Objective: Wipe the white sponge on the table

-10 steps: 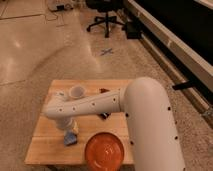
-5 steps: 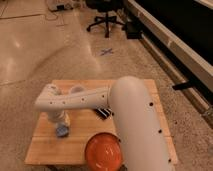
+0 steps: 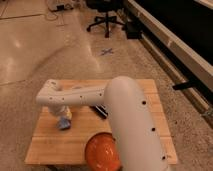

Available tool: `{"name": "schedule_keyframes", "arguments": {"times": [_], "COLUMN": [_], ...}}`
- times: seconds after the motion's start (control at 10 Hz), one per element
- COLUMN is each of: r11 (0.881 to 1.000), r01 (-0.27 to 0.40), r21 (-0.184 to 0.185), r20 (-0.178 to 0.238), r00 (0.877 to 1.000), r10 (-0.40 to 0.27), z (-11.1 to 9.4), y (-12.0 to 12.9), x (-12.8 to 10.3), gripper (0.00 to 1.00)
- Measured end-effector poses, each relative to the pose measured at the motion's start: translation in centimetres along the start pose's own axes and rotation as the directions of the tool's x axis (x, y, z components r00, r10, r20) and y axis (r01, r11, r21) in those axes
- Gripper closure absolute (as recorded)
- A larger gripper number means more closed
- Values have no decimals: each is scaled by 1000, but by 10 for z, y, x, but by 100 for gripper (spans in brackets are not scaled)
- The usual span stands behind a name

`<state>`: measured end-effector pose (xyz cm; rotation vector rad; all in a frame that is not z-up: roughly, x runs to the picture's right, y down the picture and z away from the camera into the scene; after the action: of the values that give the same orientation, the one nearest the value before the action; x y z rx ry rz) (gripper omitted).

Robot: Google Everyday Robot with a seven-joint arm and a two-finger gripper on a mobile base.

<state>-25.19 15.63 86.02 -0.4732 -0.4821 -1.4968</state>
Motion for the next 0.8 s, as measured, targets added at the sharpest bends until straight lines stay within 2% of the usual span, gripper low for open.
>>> {"name": "schedule_keyframes", "arguments": {"times": [0.2, 0.4, 0.8], "r11": [998, 994, 988], "r01": [-54, -100, -138], "r21": [-21, -38, -76], "r20": [-17, -22, -7], "r00": [998, 995, 990], "r10": [54, 99, 138], "z": [-1, -3, -2], "y": [23, 52, 105], "x": [19, 28, 11], "gripper": [100, 100, 100]}}
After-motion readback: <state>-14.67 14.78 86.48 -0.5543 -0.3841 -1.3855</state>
